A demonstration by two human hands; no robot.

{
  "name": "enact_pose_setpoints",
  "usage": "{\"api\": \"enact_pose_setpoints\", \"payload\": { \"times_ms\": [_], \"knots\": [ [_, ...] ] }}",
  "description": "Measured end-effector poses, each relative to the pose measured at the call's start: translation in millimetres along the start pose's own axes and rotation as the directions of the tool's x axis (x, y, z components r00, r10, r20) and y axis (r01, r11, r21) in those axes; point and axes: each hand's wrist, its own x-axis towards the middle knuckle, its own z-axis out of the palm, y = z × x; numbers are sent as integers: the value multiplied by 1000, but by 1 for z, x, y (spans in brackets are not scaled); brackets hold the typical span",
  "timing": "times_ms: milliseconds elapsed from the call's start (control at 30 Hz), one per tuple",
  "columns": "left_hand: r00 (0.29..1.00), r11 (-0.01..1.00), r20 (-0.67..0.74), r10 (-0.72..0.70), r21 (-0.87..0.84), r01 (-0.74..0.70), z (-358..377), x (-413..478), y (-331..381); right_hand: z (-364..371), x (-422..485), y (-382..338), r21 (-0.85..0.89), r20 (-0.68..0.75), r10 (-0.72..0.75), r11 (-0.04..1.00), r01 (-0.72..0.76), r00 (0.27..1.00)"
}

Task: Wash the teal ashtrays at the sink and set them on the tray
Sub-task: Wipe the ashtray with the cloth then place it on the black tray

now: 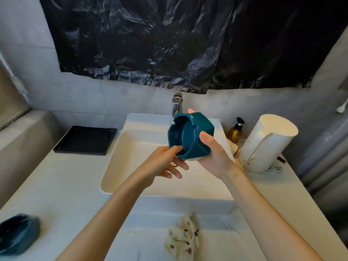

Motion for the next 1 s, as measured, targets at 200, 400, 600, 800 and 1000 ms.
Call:
{"api": "enact_pose_setpoints", "payload": {
  "times_ms": [200,400,600,800,1000],
  "knots": [
    [982,996,-169,-81,23,86,-6,-7,-3,6,1,-8,-60,87,193,980,-189,977],
    [925,974,-377,-47,187,126,-18,-31,-32,1,-3,9,-324,52,266,916,-236,963],
    [853,856,-517,-72,407,320,-37,-59,-81,25,-7,36,-641,-96,159,746,-183,983],
    [779,718,-618,-103,495,488,-60,-89,-126,81,-3,67,-974,34,296,225,-35,955],
    [772,599,-631,-75,591,541,-106,-102,-158,131,27,100,-997,77,465,10,82,882]
  ]
}}
